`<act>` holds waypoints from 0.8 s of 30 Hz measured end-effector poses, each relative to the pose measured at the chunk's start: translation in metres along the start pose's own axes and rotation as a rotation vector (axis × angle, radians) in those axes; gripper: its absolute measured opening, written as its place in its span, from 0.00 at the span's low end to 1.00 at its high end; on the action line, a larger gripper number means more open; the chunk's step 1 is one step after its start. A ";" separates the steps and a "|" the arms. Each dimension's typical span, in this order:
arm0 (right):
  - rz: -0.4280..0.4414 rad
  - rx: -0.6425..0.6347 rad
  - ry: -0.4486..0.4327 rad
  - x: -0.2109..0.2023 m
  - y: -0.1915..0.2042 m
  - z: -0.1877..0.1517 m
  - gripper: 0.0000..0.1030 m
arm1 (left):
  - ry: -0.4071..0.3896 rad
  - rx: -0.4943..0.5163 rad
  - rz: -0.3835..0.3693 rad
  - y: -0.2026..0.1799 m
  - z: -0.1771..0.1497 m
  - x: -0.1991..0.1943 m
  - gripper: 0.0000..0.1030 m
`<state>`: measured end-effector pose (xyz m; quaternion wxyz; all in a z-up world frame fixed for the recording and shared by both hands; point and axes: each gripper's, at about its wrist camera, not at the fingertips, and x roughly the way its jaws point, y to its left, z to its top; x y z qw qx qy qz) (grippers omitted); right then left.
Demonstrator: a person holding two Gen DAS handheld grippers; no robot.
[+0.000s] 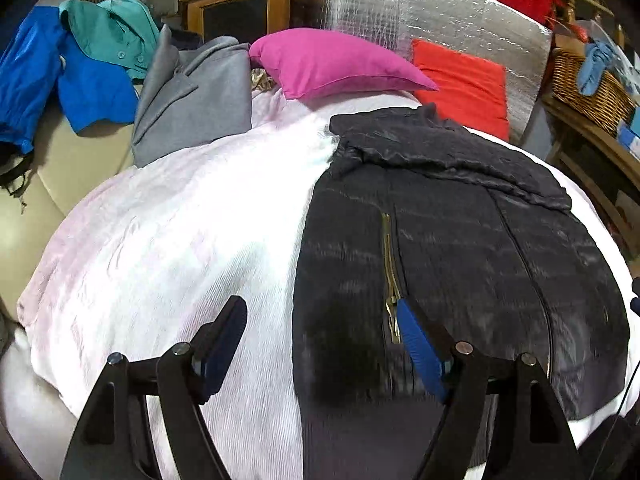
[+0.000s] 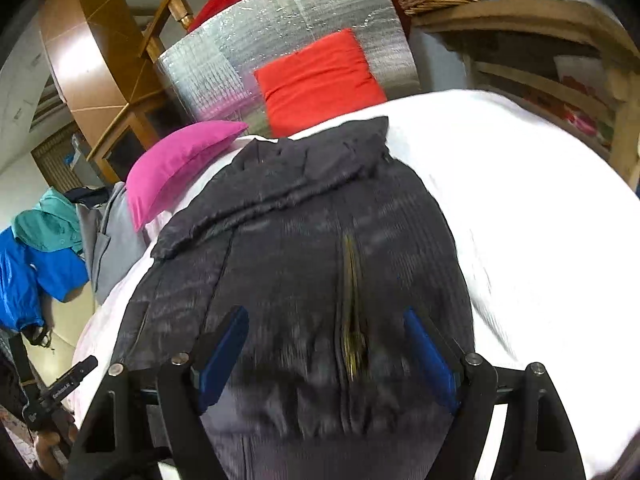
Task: Fold large clothes
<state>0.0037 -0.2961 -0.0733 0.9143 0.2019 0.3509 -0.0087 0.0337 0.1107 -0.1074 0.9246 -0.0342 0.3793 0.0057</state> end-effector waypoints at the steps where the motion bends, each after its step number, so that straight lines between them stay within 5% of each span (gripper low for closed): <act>1: -0.002 0.005 -0.004 -0.003 -0.002 -0.004 0.81 | 0.002 0.007 -0.001 -0.001 -0.005 -0.002 0.76; 11: 0.031 0.047 -0.063 -0.013 -0.016 -0.019 0.81 | 0.035 0.003 0.004 -0.006 -0.018 0.006 0.76; 24: 0.101 0.217 -0.081 -0.011 -0.051 -0.019 0.81 | 0.068 -0.209 -0.033 0.028 -0.026 0.015 0.76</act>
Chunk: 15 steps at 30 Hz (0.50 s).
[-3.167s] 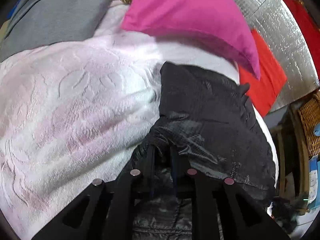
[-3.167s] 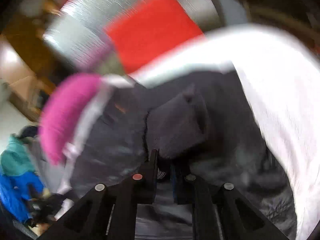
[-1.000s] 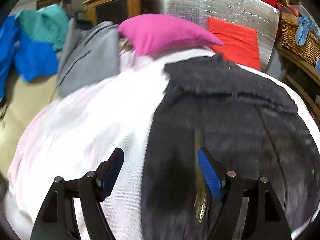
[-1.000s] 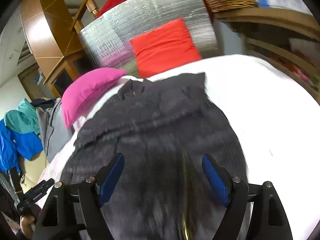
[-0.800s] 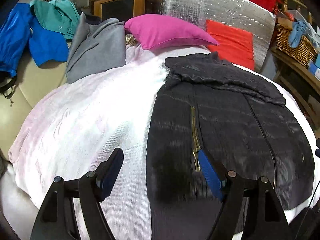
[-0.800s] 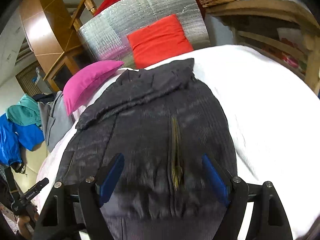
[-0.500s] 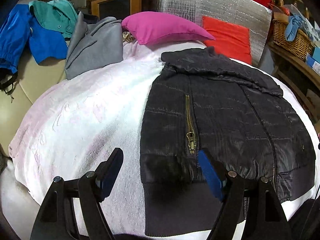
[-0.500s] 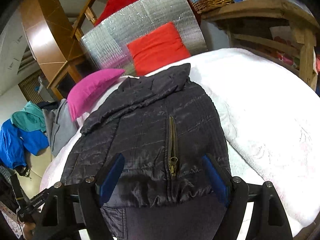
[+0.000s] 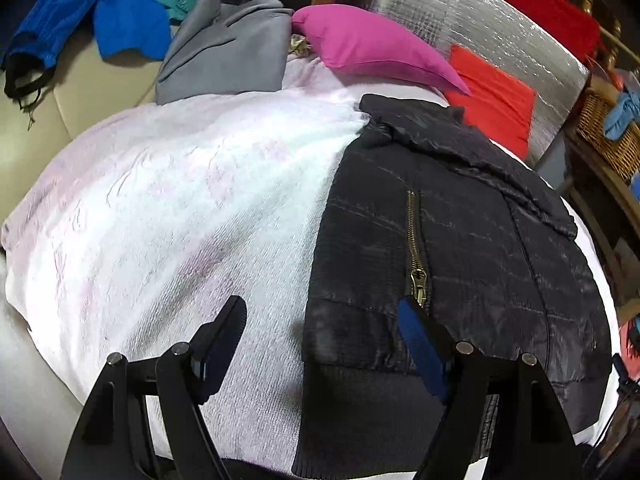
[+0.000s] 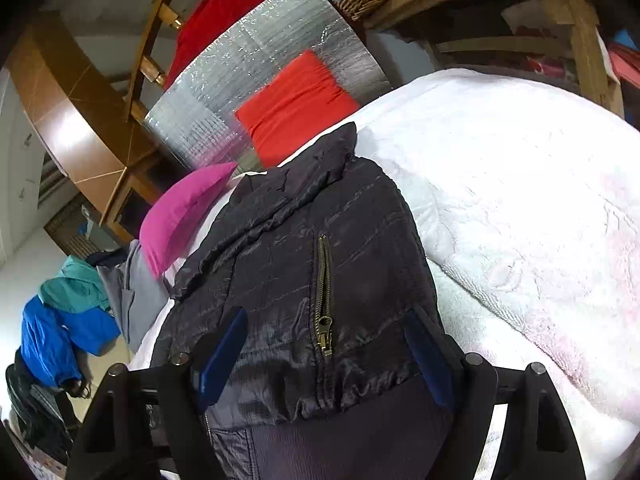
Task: Fold large clothes
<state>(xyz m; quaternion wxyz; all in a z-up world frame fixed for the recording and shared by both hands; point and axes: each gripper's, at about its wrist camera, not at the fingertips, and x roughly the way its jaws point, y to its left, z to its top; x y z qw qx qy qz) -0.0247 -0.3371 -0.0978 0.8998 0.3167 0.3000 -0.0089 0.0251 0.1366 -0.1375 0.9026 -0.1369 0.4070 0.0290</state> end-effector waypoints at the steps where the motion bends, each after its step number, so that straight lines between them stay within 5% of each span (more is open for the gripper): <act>1: -0.003 -0.005 0.000 0.000 0.001 0.000 0.81 | -0.004 -0.002 -0.002 0.000 -0.001 -0.001 0.76; 15: -0.050 -0.018 0.017 0.000 0.003 -0.002 0.80 | 0.004 -0.133 -0.083 0.027 -0.001 -0.002 0.76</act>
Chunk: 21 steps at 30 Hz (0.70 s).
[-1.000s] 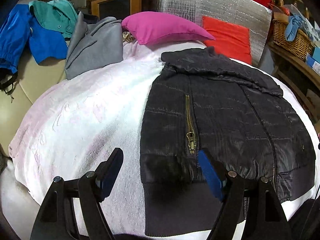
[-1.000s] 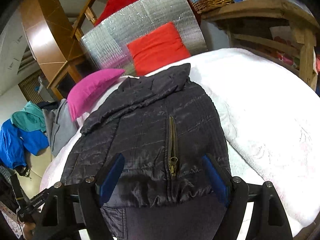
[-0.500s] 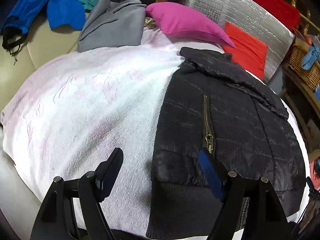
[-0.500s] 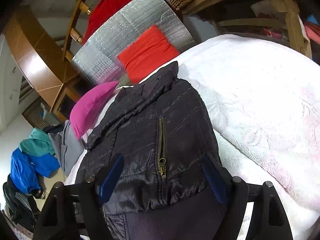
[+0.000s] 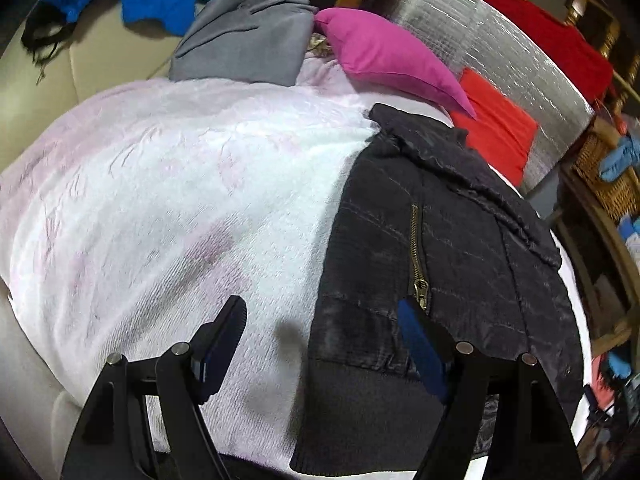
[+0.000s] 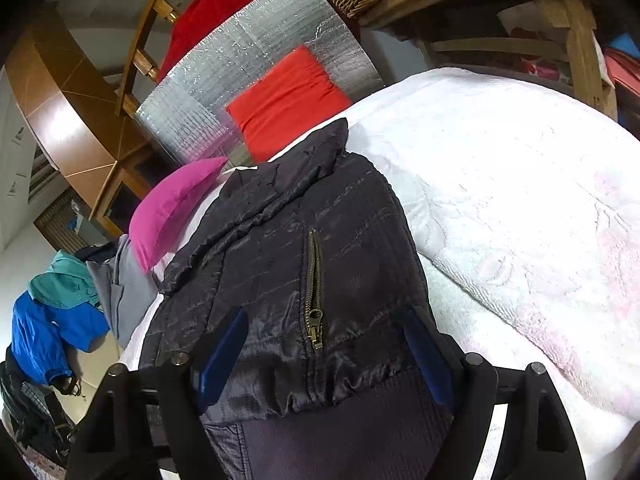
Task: Fold large clothes
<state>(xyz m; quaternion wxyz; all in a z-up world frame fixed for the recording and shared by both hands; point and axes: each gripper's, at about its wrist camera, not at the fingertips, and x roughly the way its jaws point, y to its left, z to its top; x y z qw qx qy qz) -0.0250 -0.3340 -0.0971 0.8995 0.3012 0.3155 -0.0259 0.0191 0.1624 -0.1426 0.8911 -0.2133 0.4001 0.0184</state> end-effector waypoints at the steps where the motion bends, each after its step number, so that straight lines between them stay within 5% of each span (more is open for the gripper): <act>1: -0.004 -0.004 0.001 0.000 0.001 0.000 0.80 | 0.000 -0.004 -0.001 0.000 0.000 0.000 0.76; 21: 0.036 0.025 -0.018 -0.002 -0.007 0.003 0.81 | 0.005 0.068 0.033 -0.015 -0.003 0.005 0.76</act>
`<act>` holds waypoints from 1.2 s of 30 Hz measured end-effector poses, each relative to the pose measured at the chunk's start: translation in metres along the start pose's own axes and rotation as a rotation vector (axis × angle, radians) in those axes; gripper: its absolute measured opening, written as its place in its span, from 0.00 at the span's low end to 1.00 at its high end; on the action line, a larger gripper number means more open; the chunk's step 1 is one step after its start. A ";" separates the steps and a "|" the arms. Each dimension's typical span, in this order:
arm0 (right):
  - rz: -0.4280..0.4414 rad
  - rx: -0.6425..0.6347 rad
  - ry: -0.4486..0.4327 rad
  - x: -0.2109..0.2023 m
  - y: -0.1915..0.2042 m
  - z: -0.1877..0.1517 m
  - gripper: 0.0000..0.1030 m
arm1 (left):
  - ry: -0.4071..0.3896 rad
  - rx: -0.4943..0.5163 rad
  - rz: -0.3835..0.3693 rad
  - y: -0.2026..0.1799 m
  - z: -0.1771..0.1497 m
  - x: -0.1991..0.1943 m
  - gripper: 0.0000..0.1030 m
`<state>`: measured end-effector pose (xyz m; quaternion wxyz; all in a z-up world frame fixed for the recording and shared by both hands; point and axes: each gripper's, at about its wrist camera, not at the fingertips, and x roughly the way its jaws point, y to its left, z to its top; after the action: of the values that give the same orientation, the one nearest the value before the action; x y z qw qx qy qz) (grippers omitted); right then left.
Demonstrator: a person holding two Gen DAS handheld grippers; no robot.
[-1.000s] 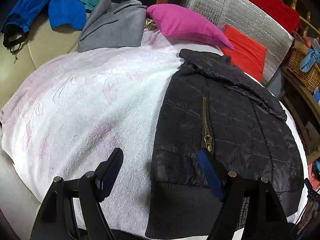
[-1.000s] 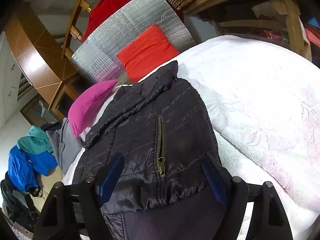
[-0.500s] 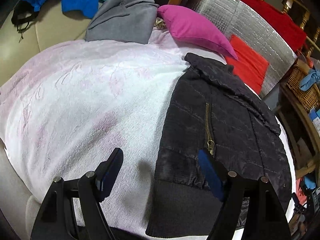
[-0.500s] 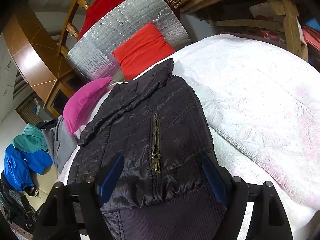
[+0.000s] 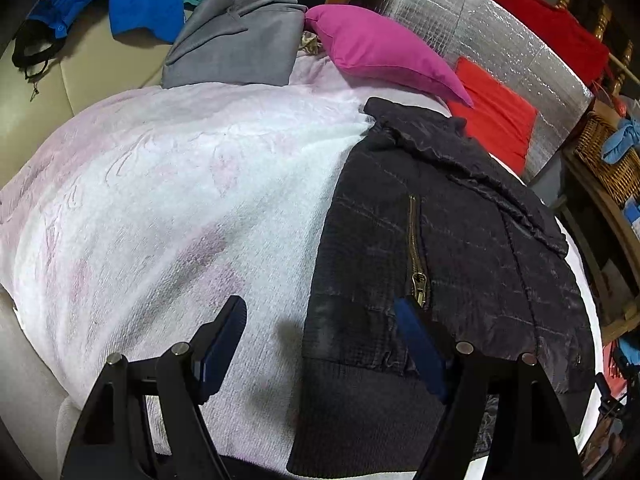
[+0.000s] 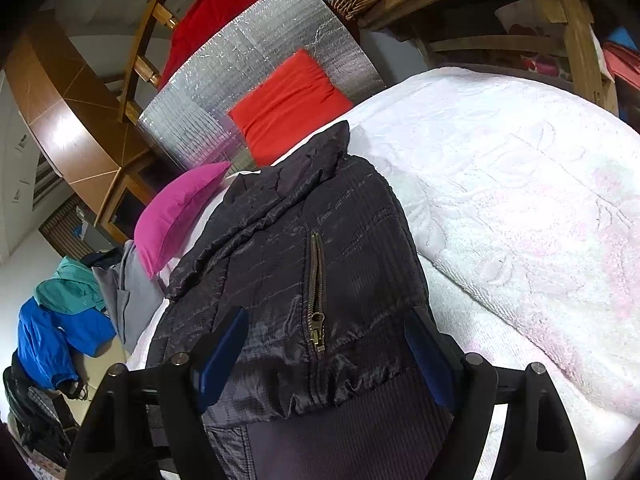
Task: Fold large clothes
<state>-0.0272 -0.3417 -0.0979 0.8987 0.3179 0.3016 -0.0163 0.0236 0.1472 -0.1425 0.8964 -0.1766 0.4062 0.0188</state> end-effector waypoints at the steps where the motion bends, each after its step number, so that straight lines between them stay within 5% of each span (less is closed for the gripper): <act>1: 0.003 0.003 0.001 0.000 -0.001 0.000 0.81 | 0.004 0.004 0.001 -0.001 0.000 0.001 0.76; 31: -0.008 0.068 0.025 0.000 -0.017 0.003 0.81 | 0.051 -0.021 -0.017 0.005 0.000 0.007 0.76; 36: -0.021 0.095 0.107 0.003 -0.026 0.004 0.81 | 0.118 -0.007 0.002 0.006 -0.001 0.011 0.76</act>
<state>-0.0283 -0.3642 -0.1111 0.8650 0.3573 0.3516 -0.0229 0.0298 0.1516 -0.1532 0.8701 -0.1801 0.4587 0.0109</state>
